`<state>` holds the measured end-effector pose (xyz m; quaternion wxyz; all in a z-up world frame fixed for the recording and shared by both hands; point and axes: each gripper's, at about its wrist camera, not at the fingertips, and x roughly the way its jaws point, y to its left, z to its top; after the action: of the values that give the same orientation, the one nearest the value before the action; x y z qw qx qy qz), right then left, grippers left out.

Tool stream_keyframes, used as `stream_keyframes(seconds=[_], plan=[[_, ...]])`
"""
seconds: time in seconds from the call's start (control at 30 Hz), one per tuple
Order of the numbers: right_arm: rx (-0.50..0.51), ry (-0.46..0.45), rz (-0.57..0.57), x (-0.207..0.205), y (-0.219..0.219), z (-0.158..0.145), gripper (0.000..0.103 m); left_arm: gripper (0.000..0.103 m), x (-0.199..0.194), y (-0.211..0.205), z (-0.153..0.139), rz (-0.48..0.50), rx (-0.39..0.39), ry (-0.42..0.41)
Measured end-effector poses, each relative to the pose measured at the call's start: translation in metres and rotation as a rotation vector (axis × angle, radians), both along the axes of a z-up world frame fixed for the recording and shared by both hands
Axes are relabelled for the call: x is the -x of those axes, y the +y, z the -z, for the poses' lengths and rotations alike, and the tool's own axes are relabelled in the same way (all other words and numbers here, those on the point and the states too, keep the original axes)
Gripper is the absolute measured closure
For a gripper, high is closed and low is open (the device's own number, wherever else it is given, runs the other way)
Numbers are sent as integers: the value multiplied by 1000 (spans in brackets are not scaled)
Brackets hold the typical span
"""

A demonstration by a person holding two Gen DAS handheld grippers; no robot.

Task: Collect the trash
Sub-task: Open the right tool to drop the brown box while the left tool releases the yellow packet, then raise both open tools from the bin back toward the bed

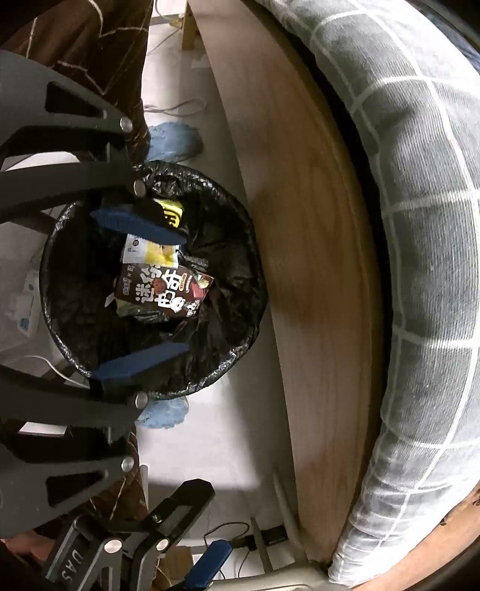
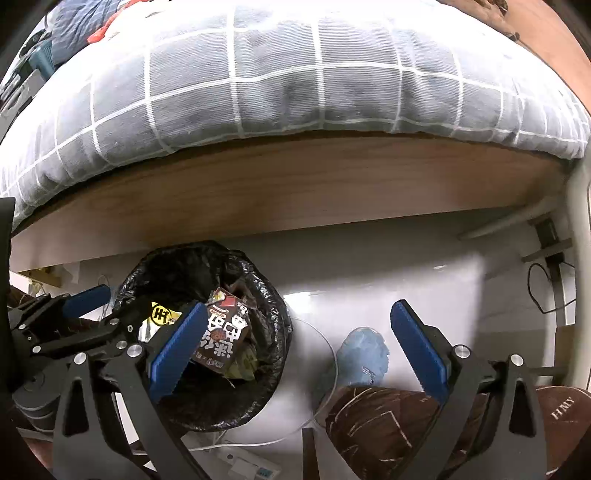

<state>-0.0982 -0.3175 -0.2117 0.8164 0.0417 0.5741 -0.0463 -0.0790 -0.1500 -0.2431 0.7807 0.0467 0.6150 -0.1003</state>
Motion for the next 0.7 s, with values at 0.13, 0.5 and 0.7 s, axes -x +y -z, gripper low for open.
stream_keyframes(seconds=[0.13, 0.5, 0.7], plan=[[3, -7, -1, 1, 0, -3, 8, 32, 1, 8, -9, -6, -3, -30], [-14, -72, 17, 5, 3, -36, 8, 6, 6, 36, -59, -58, -16, -154], [-6, -127, 3, 8, 8, -66, 8, 6, 10, 48, -84, -66, -19, -201]])
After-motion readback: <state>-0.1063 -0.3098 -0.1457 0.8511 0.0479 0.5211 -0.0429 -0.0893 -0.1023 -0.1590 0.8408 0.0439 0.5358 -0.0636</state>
